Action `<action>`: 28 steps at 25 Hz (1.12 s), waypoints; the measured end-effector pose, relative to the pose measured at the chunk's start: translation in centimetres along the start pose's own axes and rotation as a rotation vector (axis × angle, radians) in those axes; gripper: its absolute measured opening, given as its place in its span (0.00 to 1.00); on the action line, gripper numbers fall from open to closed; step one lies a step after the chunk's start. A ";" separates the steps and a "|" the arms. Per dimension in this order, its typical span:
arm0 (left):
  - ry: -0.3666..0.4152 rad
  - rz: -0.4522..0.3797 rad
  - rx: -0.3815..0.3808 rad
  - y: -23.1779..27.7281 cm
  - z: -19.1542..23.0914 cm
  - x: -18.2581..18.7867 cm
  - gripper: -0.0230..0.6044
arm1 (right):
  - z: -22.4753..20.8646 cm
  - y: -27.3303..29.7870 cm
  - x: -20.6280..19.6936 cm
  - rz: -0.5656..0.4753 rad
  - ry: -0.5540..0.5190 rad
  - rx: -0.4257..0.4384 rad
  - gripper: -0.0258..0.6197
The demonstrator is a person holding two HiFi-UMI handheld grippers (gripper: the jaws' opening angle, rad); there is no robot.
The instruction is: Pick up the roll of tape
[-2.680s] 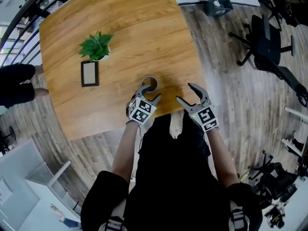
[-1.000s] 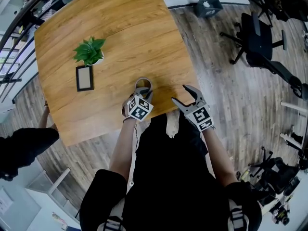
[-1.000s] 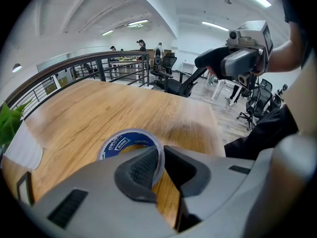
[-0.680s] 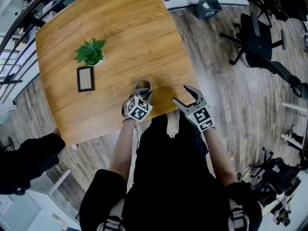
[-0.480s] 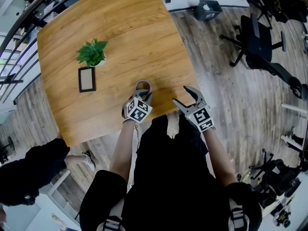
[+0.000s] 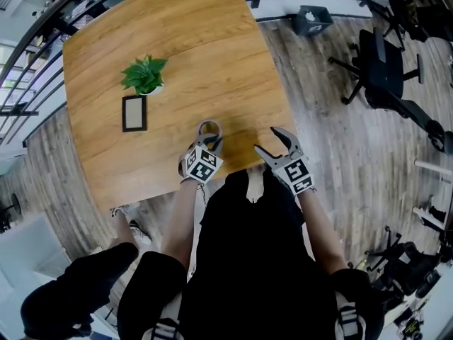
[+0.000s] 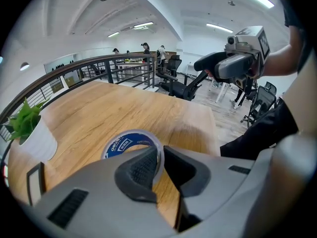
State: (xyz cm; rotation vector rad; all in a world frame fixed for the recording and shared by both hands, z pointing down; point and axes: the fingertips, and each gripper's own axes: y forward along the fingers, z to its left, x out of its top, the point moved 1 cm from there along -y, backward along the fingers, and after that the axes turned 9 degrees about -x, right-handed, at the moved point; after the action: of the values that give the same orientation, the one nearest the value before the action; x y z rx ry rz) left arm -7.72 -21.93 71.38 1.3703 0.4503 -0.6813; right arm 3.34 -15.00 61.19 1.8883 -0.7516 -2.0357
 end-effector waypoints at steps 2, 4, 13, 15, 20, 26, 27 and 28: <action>-0.001 -0.005 0.008 -0.3 0.1 0.2 0.13 | 0.0 0.2 -0.1 -0.004 0.002 0.000 0.52; -0.002 -0.007 0.015 -0.7 0.0 0.2 0.13 | 0.3 0.1 0.1 -0.006 -0.001 0.008 0.52; -0.016 -0.027 0.063 -2.6 -0.5 0.8 0.13 | 0.4 -0.5 0.9 -0.024 -0.022 0.033 0.52; -0.019 -0.037 0.075 -3.1 -0.7 1.2 0.13 | -0.1 -0.4 0.8 -0.024 -0.028 0.031 0.52; -0.020 -0.042 0.085 -4.2 -1.4 2.0 0.13 | -0.7 -0.5 1.4 -0.049 -0.038 0.037 0.52; -0.019 -0.074 0.122 -5.3 -1.6 3.6 0.13 | -1.1 -0.5 1.5 -0.037 -0.053 0.062 0.52; -0.021 -0.082 0.129 -5.5 -1.7 3.8 0.13 | -1.1 -0.5 1.5 -0.043 -0.057 0.066 0.52; -0.022 -0.088 0.136 -5.7 -1.7 4.1 0.13 | -1.1 -0.4 1.7 -0.049 -0.060 0.069 0.52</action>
State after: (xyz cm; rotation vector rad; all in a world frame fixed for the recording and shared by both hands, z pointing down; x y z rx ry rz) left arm -8.45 -21.29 64.19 1.4762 0.4551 -0.8106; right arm 4.32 -15.73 59.53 1.9082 -0.8075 -2.1312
